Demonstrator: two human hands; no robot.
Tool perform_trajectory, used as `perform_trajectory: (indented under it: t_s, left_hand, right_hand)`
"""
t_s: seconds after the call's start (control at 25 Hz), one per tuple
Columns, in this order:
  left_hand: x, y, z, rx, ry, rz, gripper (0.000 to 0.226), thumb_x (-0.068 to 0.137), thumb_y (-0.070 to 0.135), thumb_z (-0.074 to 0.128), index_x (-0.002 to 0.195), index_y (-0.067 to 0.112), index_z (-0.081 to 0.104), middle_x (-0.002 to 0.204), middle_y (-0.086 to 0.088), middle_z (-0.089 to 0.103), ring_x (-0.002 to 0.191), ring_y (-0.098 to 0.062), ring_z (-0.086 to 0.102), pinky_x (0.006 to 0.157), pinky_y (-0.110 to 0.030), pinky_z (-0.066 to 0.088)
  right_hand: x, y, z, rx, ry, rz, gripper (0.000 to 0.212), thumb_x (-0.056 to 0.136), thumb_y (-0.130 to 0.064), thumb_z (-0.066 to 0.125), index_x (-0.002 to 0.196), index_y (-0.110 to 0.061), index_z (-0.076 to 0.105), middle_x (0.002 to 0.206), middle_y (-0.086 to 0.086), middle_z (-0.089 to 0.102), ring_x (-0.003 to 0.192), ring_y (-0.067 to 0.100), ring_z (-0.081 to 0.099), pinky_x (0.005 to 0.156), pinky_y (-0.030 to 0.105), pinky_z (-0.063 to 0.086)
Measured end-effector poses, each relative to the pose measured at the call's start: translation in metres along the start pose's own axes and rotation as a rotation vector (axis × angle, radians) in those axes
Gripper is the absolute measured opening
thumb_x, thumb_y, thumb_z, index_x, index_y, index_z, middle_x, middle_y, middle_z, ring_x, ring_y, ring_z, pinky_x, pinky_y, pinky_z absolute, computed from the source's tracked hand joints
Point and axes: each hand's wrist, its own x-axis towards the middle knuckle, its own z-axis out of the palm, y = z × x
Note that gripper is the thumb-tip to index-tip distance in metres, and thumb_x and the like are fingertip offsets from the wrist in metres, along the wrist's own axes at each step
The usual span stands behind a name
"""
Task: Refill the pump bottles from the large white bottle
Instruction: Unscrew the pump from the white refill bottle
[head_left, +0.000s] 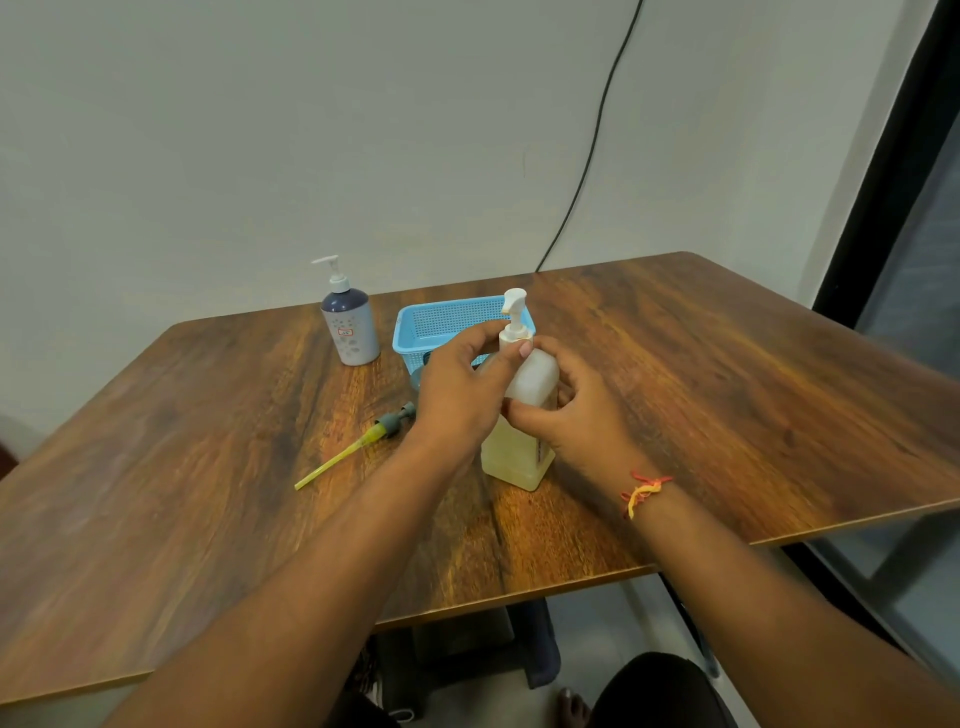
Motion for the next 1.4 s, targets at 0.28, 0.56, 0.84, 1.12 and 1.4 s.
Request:
perform_trajectory:
  t_s: [0.28,0.56,0.84,1.12,1.4]
  left_hand:
    - [0.002,-0.005,0.01,0.01,0.153,-0.017,0.03,0.086,0.039,0.078,0.113,0.03,0.071,0.113,0.013,0.068,0.104,-0.001,0.062,0.092,-0.037,0.059]
    - [0.003,0.002,0.02,-0.031,0.287,-0.028,0.039,0.073,0.032,0.09,0.099,0.024,0.062,0.096,0.009,0.067,0.092,-0.004,0.065,0.085,-0.038,0.06]
    - [0.007,-0.004,0.012,0.004,0.101,-0.014,0.046,0.069,0.057,0.079,0.108,0.033,0.071,0.116,0.002,0.067,0.107,-0.013,0.066,0.092,-0.042,0.059]
    - [0.003,-0.009,0.004,-0.057,0.086,-0.002,0.029,0.088,0.024,0.077,0.114,0.021,0.067,0.112,0.008,0.072,0.105,-0.006,0.068,0.091,-0.034,0.06]
    - [0.009,-0.002,0.018,-0.001,0.203,-0.031,0.038,0.08,0.029,0.083,0.107,0.026,0.056,0.106,0.006,0.065,0.099,-0.009,0.065,0.089,-0.041,0.06]
  right_hand:
    - [-0.008,-0.01,0.004,-0.107,0.098,-0.006,0.075,0.074,-0.037,0.085,0.139,-0.043,0.048,0.121,-0.02,0.055,0.101,-0.006,0.056,0.077,0.017,0.054]
    - [-0.014,-0.013,0.01,-0.207,0.171,-0.041,0.083,0.074,-0.037,0.086,0.147,-0.031,0.046,0.113,-0.017,0.058,0.09,-0.009,0.054,0.065,-0.001,0.042]
    - [-0.015,-0.017,0.01,-0.223,0.169,-0.047,0.081,0.074,-0.04,0.086,0.144,-0.034,0.047,0.109,-0.021,0.054,0.087,-0.017,0.051,0.063,-0.002,0.039]
    - [-0.014,-0.012,0.011,-0.214,0.155,-0.049,0.079,0.074,-0.044,0.084,0.143,-0.038,0.046,0.127,-0.015,0.061,0.105,0.002,0.059,0.066,0.002,0.043]
    - [-0.015,-0.014,0.01,-0.235,0.157,-0.042,0.085,0.074,-0.04,0.086,0.147,-0.034,0.044,0.116,-0.021,0.051,0.094,-0.011,0.05,0.064,-0.003,0.04]
